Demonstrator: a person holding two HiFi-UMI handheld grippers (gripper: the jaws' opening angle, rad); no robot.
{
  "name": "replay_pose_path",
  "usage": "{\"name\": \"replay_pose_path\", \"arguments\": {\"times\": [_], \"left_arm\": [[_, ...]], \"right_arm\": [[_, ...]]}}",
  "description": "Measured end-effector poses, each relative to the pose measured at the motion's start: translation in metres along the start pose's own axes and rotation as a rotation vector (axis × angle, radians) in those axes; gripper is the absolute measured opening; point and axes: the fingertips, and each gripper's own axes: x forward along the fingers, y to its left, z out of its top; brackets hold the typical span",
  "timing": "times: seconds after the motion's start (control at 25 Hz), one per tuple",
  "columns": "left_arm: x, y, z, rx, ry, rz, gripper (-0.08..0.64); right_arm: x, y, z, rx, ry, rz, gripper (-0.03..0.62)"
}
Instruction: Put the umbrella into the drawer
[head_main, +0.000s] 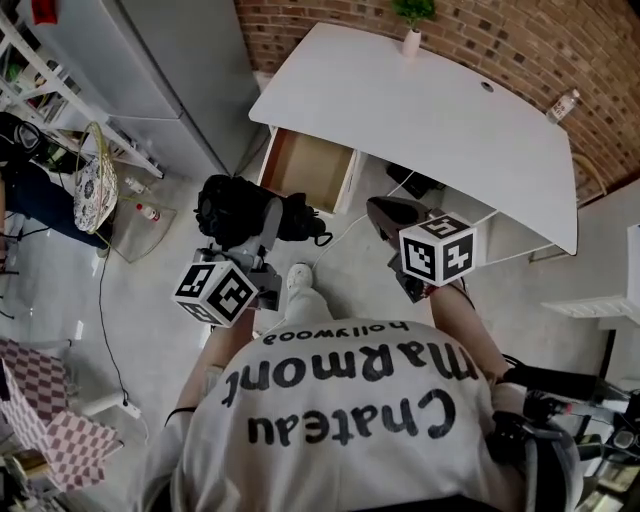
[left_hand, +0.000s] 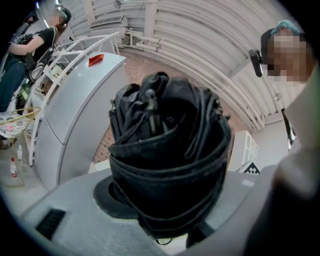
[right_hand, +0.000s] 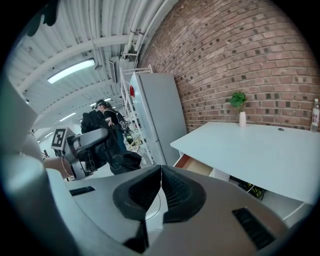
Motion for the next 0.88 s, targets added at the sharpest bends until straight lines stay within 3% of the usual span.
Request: {"name": "replay_pose_path", "arguments": {"times": [0.12,0.44,0.88], "left_arm": [[0.030,0.022,-0.002,0.000,0.022,-0.005,0.264],[0.095,0.084,-0.013,0.025,0.067,-0.003,0.264],[0.169,0.154,-0.077,-0.021,0.191,0.035,0.264]], "right_arm": [[0.029,-0.016,0.004,-0.005,0.031,-0.016,0.014],[0.094,-0.055,0.003,0.100,0.078,-0.038,0.014],[0.164,-0.097,-0.013,0.149,0.142,-0.066,0.014]]}}
